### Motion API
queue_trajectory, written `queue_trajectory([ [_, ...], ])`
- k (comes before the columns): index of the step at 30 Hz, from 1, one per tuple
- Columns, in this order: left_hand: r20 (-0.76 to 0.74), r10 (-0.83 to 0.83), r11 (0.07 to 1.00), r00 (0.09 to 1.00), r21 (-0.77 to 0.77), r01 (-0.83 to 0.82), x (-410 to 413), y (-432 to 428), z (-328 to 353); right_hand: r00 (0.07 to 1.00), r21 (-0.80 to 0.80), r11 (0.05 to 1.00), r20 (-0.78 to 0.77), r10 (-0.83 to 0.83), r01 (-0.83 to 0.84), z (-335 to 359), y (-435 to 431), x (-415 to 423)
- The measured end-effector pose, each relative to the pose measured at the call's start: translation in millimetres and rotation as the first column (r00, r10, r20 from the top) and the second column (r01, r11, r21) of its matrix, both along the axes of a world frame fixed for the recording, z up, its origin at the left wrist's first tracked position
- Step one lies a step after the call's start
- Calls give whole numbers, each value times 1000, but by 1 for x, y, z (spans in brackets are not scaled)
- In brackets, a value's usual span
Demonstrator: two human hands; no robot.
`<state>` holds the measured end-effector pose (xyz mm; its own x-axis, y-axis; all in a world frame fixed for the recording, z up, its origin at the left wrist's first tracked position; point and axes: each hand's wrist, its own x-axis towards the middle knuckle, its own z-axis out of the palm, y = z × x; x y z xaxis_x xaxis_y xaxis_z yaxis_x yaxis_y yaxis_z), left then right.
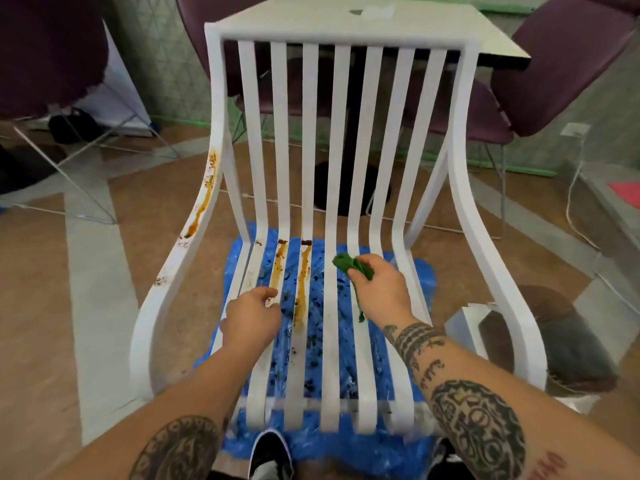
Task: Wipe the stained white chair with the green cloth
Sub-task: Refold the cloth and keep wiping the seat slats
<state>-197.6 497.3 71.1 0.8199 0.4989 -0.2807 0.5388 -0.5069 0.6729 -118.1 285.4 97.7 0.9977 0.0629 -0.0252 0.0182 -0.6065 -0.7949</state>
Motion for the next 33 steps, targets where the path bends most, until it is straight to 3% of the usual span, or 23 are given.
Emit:
queue_trajectory([
  [2,-68,-11,995,998,97,18,6,9,-13,983,-242,953,-22,180,-180,-17,14,14],
  [4,-84,-30,992,996,120,40,9,9,-20,929,-447,815,-153,338,-370,-42,25,19],
  [7,-78,-75,984,994,158,87,7,5,-24,875,-537,693,-245,417,-481,-73,33,12],
  [10,-97,-94,975,991,193,111,5,0,-26,881,-581,672,-200,428,-459,-82,34,3],
  [17,-163,-152,959,975,216,186,-9,-12,-14,842,-584,619,-254,475,-525,-72,22,-49],
  [24,-116,-176,981,978,64,184,-34,-29,5,777,-523,578,-373,506,-627,-52,8,-101],
  [26,-78,-197,980,977,-13,197,-42,-34,12,745,-453,594,-451,492,-666,-39,3,-106],
  [28,-53,-228,971,972,-81,223,-50,-37,19,743,-335,696,-511,433,-635,-23,-5,-102],
  [30,-35,-244,961,969,-141,237,-57,-41,26,787,-212,836,-510,347,-506,-7,-14,-98],
  [33,-20,-234,937,972,-271,220,-63,-54,35,872,51,986,-460,165,-159,10,-20,-96],
])
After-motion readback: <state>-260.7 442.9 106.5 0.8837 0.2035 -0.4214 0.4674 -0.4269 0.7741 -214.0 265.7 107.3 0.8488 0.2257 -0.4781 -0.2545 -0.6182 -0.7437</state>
